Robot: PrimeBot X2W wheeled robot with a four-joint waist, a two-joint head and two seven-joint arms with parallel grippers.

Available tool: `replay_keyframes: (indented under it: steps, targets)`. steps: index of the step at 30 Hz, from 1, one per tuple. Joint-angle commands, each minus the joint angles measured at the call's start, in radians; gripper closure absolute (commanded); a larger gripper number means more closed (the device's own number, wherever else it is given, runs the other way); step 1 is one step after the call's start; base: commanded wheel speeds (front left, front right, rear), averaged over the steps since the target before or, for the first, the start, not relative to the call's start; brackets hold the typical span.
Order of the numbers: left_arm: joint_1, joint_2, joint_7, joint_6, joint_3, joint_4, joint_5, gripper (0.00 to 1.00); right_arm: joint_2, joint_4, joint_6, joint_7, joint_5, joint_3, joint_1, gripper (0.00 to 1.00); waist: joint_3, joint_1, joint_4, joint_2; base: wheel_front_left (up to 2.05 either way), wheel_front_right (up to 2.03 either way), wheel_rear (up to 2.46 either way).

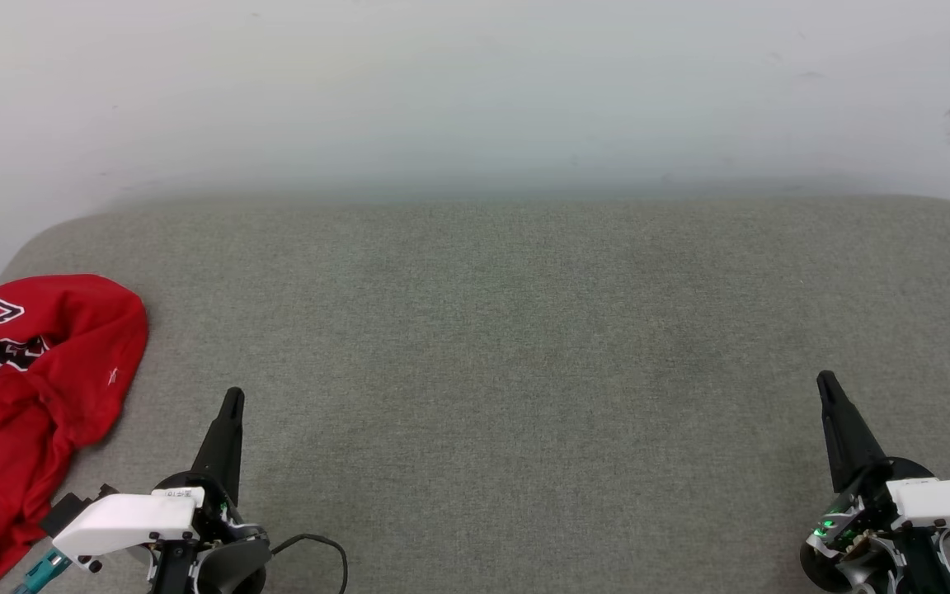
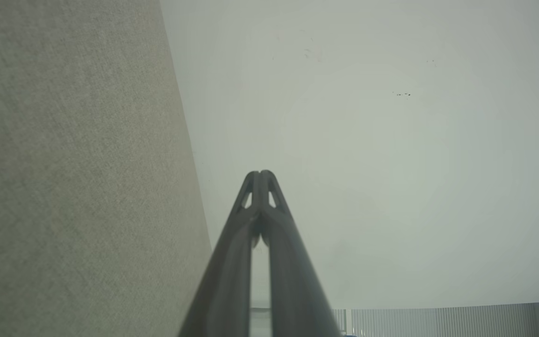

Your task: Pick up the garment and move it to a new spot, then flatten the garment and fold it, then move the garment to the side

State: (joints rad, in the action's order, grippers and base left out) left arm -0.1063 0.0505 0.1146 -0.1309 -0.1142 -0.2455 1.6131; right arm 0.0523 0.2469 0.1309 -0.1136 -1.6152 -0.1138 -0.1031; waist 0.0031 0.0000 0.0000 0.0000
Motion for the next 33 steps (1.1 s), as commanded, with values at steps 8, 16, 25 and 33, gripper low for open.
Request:
replay_keyframes:
  steps: [8,16,25,33]
  targets:
    - [-0.006,-0.002,0.002,-0.002,-0.003,0.0,0.0,1.0,-0.003,0.001,0.0,0.0,0.005,0.0,-0.014,1.0,0.0,0.0,0.0,0.0,0.0,0.0,0.0]
    - [-0.006,-0.002,0.002,-0.002,-0.002,0.0,0.0,1.0,-0.003,0.001,0.0,0.0,0.005,0.0,-0.014,1.0,0.0,0.0,0.0,0.0,0.0,0.0,0.0]
    - [-0.006,-0.002,0.002,-0.002,-0.002,0.0,0.0,1.0,-0.003,0.001,0.0,0.0,0.005,0.0,-0.014,1.0,0.0,0.0,0.0,0.0,0.0,0.0,0.0]
    - [-0.004,-0.001,-0.026,0.0,0.025,0.001,-0.004,0.0,-0.001,-0.005,0.0,0.023,0.01,0.013,0.003,0.0,0.001,0.0,0.0,0.0,0.0,0.0,0.0]
